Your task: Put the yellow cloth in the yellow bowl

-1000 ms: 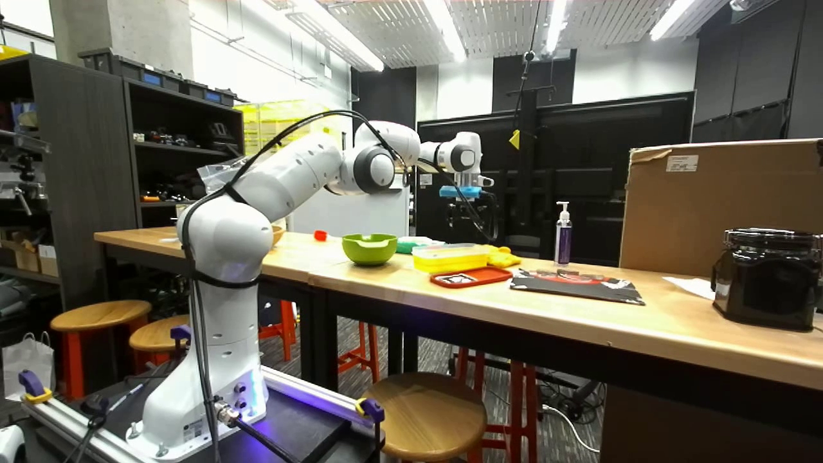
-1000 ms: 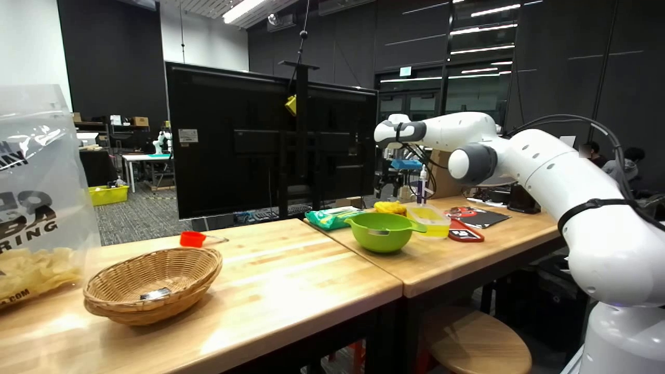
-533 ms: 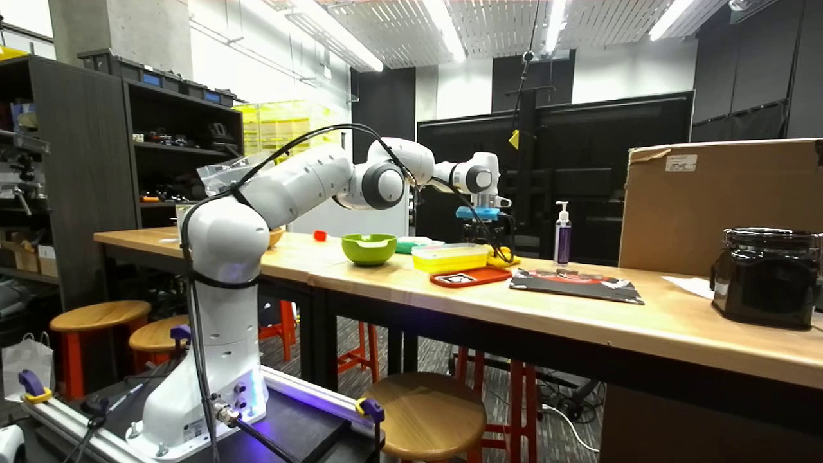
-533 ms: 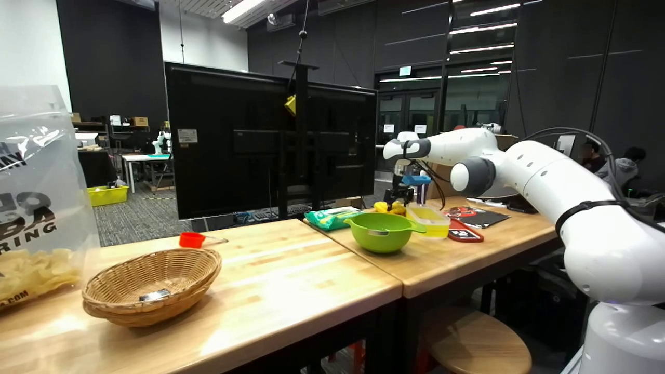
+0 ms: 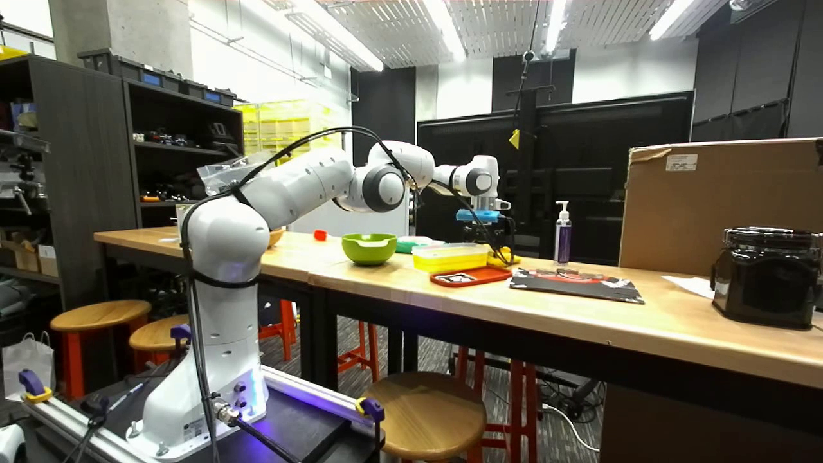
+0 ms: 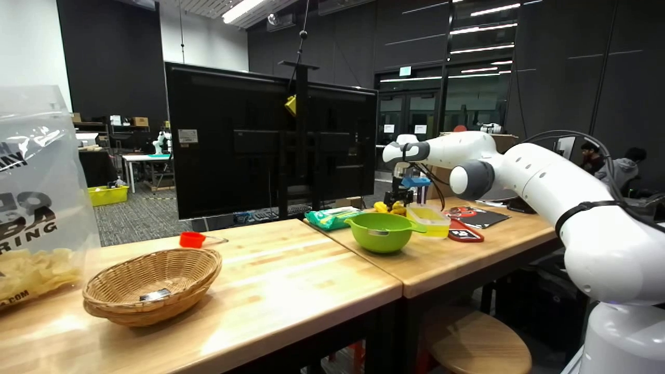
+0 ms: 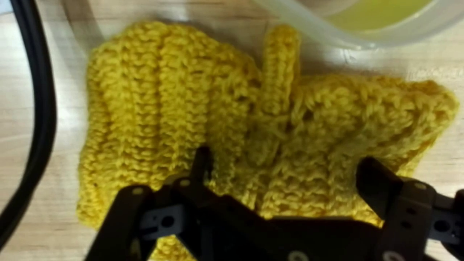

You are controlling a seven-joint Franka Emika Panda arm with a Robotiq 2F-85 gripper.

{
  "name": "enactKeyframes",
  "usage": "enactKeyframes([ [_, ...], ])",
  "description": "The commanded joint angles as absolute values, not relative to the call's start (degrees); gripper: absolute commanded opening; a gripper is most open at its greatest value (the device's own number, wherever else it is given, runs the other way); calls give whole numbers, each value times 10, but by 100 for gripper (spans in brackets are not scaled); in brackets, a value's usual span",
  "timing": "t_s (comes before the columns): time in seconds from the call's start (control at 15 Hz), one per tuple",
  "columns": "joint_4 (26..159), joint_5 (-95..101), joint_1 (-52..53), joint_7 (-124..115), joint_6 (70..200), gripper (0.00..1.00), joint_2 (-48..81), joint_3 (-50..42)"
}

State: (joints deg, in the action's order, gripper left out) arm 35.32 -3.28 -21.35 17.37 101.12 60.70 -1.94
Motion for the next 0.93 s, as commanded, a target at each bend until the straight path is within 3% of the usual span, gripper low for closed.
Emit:
enactKeyframes([
  [0.0,353,-33,-213,174,1011,100,607,-19],
  [0.8,353,-33,-213,174,1011,100,607,-19],
  [0.87,353,-33,-213,174,1011,75,607,-19],
])
